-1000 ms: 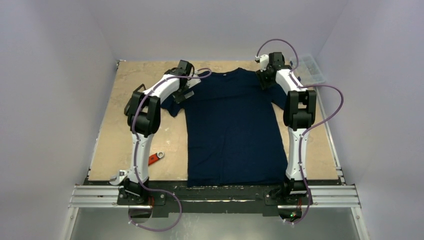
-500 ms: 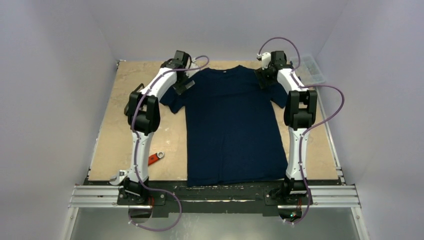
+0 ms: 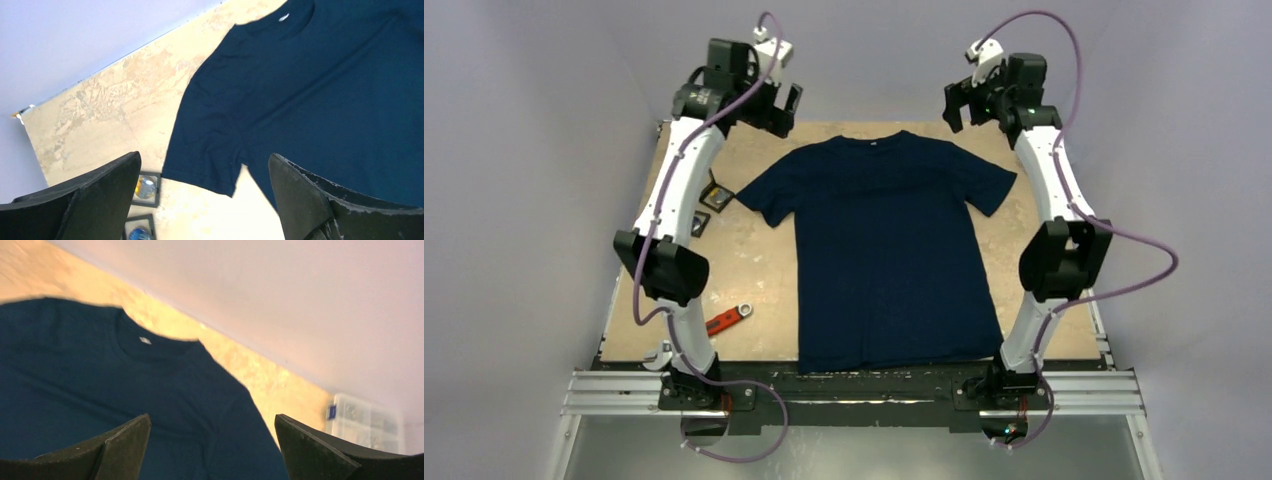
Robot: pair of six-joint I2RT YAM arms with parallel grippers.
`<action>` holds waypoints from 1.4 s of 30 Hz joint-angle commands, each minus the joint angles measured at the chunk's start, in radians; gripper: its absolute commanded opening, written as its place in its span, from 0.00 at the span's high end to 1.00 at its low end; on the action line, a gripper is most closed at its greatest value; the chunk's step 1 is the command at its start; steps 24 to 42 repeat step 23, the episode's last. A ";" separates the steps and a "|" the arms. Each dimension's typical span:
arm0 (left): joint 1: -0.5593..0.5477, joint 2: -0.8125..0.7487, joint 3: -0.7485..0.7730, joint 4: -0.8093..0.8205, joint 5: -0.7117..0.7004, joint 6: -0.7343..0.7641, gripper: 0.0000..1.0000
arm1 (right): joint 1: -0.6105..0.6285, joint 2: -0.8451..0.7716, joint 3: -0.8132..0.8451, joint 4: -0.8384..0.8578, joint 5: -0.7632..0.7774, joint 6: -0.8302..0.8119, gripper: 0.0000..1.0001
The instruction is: Remove the brooch from the garment
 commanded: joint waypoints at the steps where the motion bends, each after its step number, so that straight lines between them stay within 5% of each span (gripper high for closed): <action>1: 0.102 -0.069 0.100 -0.203 0.155 -0.177 0.00 | -0.023 -0.147 -0.086 0.076 -0.162 0.074 0.01; 18: 0.363 -0.594 -0.785 -0.198 0.199 -0.010 0.00 | -0.141 -0.654 -0.770 -0.071 -0.141 0.006 0.01; 42: 0.378 -0.603 -0.828 -0.180 0.202 -0.017 0.00 | -0.142 -0.673 -0.797 -0.132 -0.130 0.000 0.01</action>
